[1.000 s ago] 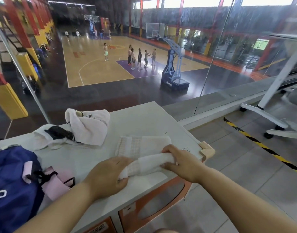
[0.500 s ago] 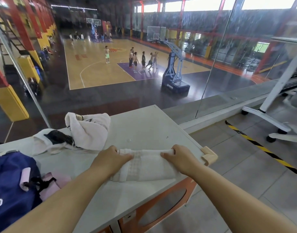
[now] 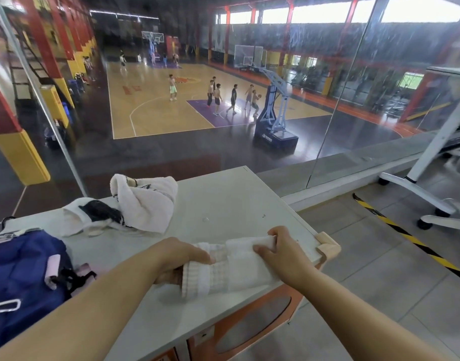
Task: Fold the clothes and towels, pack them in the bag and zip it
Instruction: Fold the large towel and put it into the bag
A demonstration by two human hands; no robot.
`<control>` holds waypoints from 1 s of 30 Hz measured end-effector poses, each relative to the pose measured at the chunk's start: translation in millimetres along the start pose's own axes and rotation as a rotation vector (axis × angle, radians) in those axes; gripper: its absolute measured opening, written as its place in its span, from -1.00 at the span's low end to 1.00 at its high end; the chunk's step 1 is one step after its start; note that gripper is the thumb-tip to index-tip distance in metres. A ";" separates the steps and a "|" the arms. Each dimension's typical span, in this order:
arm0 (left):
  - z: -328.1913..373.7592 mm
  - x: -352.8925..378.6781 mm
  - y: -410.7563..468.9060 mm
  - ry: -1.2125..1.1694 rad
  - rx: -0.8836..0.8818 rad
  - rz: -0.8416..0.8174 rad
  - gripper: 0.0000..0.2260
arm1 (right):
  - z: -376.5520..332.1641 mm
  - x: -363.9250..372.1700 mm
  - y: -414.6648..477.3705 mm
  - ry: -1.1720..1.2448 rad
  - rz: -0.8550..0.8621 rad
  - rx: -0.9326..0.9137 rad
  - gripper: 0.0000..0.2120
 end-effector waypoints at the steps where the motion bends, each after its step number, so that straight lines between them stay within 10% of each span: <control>1: -0.3 0.4 -2.2 0.022 0.010 -0.019 -0.72 | 0.4 -0.6 -3.0 -0.006 0.001 -0.017 -0.54; 18: 6.3 6.5 -68.1 0.734 1.016 0.166 -0.84 | -38.0 0.6 -79.3 -0.610 -0.072 -0.453 0.19; 24: -4.6 -22.8 -102.3 0.762 1.016 0.204 -0.77 | -61.8 6.9 -102.8 -0.657 -0.004 -0.567 -0.38; 30: -21.7 -75.3 -145.4 0.982 0.814 0.211 -0.67 | -111.6 17.0 -125.2 -0.811 -0.016 -0.654 -0.54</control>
Point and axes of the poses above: each hand's wrist, its own y-axis towards the middle knuckle, its own x-axis out of the palm, z = x × y, the point moved 3 cm from there along y, towards the middle knuckle, and after that the axes turned 10 degrees about x, right-handed, at the moved point
